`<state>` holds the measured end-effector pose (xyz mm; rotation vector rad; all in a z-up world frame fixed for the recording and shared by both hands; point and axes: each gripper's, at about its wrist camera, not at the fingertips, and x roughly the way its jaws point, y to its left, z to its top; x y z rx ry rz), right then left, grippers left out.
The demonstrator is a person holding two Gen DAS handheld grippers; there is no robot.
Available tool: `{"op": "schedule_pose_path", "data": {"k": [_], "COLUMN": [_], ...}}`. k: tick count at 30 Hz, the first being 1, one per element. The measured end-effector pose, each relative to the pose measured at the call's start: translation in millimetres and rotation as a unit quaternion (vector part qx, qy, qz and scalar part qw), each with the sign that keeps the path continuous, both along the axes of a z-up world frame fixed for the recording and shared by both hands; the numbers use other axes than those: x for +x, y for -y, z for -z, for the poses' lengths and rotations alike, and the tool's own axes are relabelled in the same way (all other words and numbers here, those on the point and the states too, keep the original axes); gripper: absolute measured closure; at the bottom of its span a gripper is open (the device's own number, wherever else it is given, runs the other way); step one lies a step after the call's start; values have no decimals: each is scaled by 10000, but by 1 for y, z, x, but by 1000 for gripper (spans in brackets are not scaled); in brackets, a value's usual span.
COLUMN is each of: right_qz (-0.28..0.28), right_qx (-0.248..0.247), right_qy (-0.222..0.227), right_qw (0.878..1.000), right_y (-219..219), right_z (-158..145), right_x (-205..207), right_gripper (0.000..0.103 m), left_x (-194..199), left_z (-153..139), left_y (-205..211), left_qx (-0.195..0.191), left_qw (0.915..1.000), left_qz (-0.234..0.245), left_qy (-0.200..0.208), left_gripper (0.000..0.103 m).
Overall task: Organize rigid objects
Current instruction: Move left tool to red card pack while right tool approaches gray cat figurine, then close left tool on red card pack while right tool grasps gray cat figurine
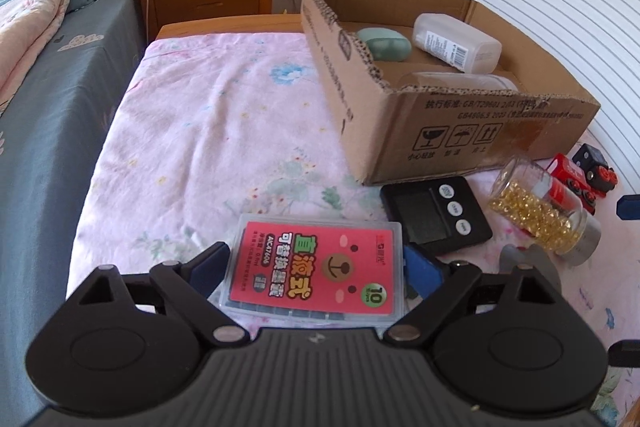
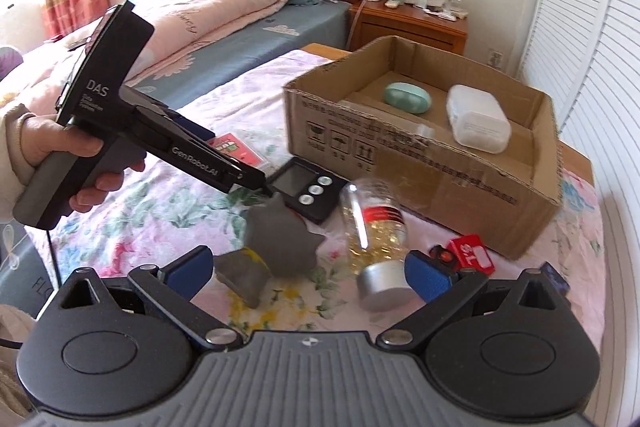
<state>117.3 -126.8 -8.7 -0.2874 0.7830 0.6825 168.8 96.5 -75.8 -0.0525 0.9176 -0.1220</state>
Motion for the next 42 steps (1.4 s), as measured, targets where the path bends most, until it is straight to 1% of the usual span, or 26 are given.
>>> {"op": "schedule_pose_path", "data": {"k": [3, 7, 11, 16, 23, 27, 31, 36, 42], "right_qz": [-417, -881, -1054, -1173, -1205, -1035, -893, -981, -993], "right_qx": [-79, -247, -422, -532, -707, -826, -867, -962, -939], "right_qy": [-3, -54, -219, -552, -817, -693, -434, -254, -247], "right_qw": [9991, 9958, 9933, 9901, 9868, 9888, 9913, 9902, 9903], "right_y": [-21, -48, -64, -65, -47, -43, -47, -53, -51], "right_z": [4, 12, 24, 33, 32, 34, 35, 39, 42], "right_x": [3, 15, 29, 35, 15, 10, 11, 14, 16], "right_gripper": [0, 0, 0, 0, 0, 0, 0, 0, 2], "left_x": [-8, -14, -16, -16, -18, -17, -16, -16, -15], "left_z": [1, 1, 1, 1, 0, 1, 2, 6, 5], "left_y": [-4, -9, -11, -11, -13, -12, -11, -9, -6], "left_qx": [110, 93, 84, 80, -13, 60, 194, 383, 363], "left_qw": [9999, 9999, 10000, 9999, 9999, 9996, 9990, 9978, 9972], "left_qz": [-42, -37, -10, 51, 114, 290, 412, 536, 649], "left_qy": [-3, 20, 40, 52, 38, 45, 46, 107, 101], "left_gripper": [11, 11, 11, 11, 11, 10, 8, 5, 6]}}
